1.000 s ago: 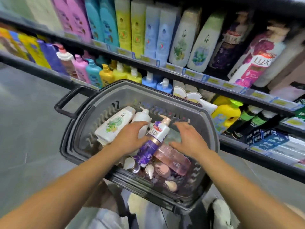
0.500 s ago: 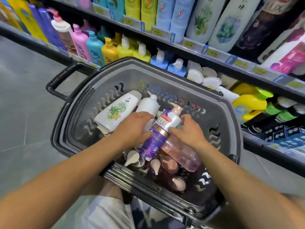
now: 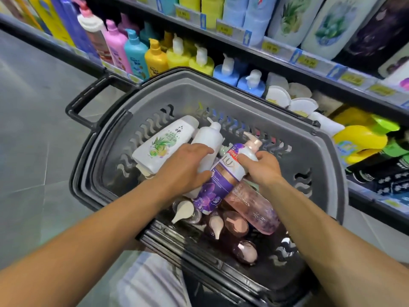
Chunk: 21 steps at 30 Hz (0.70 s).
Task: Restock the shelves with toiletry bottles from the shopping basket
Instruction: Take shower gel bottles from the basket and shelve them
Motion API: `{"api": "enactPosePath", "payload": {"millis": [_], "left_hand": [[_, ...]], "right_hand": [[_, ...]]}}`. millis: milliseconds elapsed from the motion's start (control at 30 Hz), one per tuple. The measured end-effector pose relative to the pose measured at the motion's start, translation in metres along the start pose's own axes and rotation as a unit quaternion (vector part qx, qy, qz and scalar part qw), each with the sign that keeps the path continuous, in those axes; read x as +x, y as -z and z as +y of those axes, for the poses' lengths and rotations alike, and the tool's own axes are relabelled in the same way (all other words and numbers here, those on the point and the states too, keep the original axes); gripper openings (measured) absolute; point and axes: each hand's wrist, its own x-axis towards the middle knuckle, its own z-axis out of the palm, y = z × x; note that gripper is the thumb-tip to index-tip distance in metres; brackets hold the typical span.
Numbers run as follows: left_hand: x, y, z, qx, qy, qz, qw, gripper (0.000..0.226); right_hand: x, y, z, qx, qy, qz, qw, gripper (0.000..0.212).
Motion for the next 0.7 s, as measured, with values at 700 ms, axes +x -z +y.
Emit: {"api": "enactPosePath", "payload": {"millis": [700], "left_hand": [[-0.006, 0.022, 0.035, -0.402, 0.054, 0.085, 0.910, 0.064]], "right_hand": [[-0.090, 0.035, -0.112, 0.030, 0.308, -0.090, 0.947, 0.038]]}}
